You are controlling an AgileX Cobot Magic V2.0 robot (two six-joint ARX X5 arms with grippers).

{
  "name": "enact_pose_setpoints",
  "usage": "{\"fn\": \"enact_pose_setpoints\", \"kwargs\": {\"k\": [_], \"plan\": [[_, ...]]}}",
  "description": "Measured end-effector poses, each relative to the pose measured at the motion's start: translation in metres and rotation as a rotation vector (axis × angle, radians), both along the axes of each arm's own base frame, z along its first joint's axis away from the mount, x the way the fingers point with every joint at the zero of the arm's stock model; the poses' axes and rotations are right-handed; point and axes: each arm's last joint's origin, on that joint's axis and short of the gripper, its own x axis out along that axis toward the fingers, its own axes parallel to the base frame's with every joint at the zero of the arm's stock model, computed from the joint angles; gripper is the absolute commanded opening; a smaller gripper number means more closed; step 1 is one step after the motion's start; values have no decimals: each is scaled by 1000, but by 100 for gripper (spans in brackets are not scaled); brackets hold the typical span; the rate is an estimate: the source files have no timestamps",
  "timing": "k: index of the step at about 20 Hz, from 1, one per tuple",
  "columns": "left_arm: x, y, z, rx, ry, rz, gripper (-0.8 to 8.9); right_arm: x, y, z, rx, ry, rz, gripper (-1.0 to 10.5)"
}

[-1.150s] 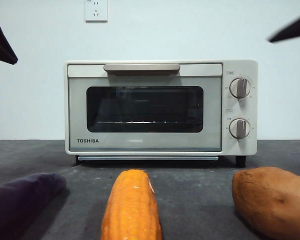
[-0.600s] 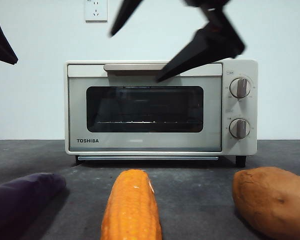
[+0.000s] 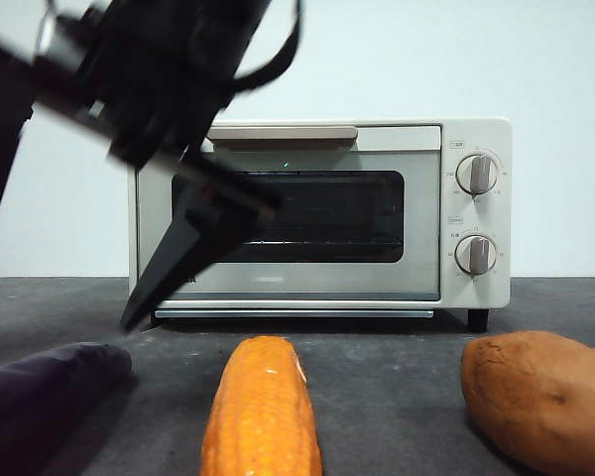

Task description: Take the eggplant from the table,put the eggplant in the oven

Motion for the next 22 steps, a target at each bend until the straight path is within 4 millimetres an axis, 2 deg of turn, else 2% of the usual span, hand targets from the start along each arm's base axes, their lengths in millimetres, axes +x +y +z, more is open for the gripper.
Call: {"fn": "enact_pose_setpoints", "kwargs": {"k": [5,10,16,22], "plan": [[1,2,0,24,-8,19,6,12,24,-20,-64,-28,-19,402],[1,3,0,30,-12,18,6,18,35,-44,-99,-14,-20,399],[1,3,0,37,-14,17,6,16,37,-44,-106,-30,-27,210],[1,3,0,40,-15,16,6,15,38,-40,-118,-18,-30,179]]}}
